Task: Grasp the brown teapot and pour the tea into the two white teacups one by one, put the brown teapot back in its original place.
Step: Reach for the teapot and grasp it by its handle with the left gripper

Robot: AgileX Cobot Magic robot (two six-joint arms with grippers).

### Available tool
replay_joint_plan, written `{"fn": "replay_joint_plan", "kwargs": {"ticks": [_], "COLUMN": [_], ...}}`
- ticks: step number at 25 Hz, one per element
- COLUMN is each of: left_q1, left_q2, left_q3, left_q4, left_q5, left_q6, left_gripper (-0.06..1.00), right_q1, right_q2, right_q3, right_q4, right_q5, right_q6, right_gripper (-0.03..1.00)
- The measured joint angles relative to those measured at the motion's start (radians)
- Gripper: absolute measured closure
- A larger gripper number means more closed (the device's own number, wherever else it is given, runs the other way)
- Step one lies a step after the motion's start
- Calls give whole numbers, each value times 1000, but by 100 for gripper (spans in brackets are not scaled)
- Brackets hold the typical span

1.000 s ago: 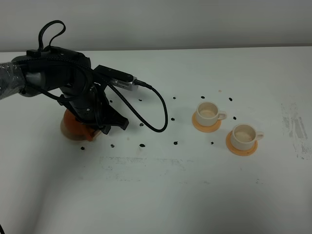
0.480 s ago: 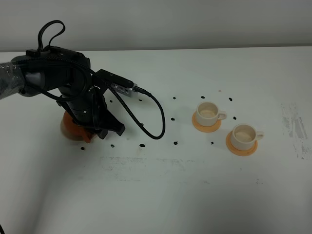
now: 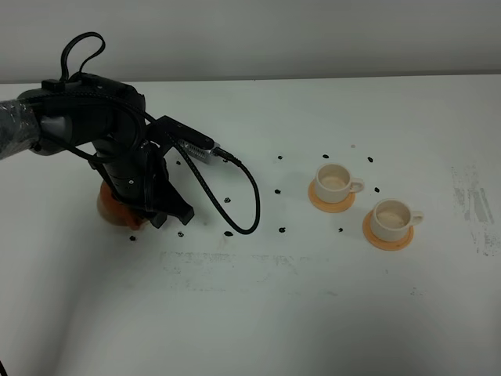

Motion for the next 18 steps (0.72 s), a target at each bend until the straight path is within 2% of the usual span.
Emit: {"fn": "replay_joint_plan", "kwargs": {"ticks": [8,18], "left_q1": [0,0], "left_q2": [0,-1], "left_q3": [0,0], "left_q4": [6,-8], "left_q5": [-5,-95], "left_q6": [76,103], "left_gripper": [68,68], "right_q1": [0,0], "right_q2": [0,0], "right_q3": [0,0], "right_q4": [0,0], "right_q5": [0,0], "right_q6": [0,0], "right_gripper": [52,52]}}
